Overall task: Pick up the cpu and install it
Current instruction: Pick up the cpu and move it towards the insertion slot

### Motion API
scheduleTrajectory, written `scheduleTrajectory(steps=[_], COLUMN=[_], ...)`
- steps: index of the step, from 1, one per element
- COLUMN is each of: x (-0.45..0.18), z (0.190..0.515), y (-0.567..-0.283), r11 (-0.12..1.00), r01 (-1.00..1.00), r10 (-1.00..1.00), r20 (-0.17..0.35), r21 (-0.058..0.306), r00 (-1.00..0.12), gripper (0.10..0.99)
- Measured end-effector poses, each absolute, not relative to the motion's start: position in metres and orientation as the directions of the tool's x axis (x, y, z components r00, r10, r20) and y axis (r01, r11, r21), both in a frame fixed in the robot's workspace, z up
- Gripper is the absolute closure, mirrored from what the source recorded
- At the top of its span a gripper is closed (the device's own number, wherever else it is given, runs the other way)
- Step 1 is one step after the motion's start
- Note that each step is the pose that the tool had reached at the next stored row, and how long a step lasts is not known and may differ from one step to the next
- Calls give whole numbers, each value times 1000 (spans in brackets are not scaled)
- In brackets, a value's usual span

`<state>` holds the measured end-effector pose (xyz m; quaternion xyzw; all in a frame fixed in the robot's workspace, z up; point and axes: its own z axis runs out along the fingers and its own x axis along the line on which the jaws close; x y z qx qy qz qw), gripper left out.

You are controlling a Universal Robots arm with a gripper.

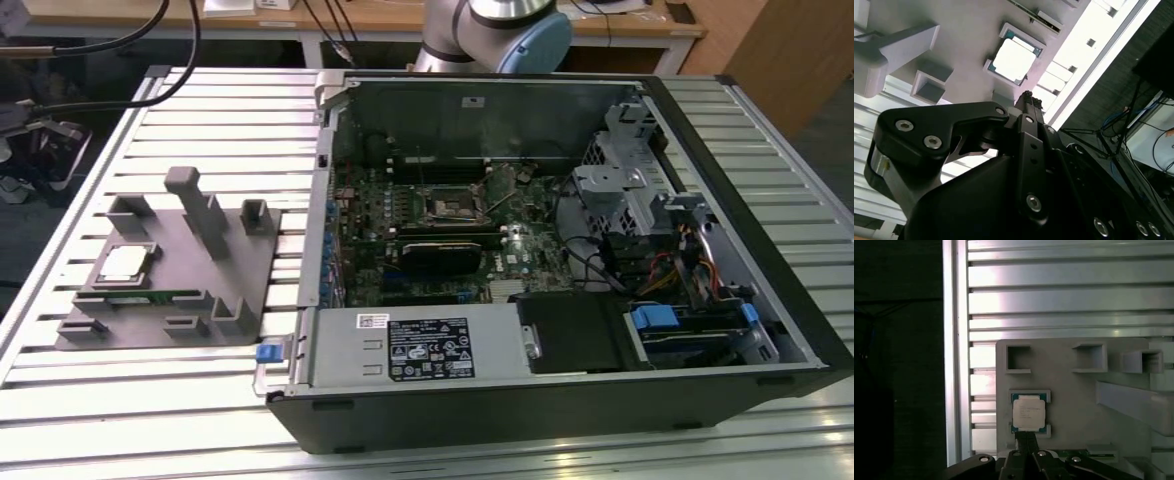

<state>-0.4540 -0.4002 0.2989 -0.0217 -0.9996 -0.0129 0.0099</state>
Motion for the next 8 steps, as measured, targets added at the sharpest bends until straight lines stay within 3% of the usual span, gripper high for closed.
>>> scheduleTrajectory(steps=[8], x=[-452], z=[294], y=[-400], r11=[999], r01=[44], r10=[43], r20=[20], r21=[25], r00=[-999], gripper=[980])
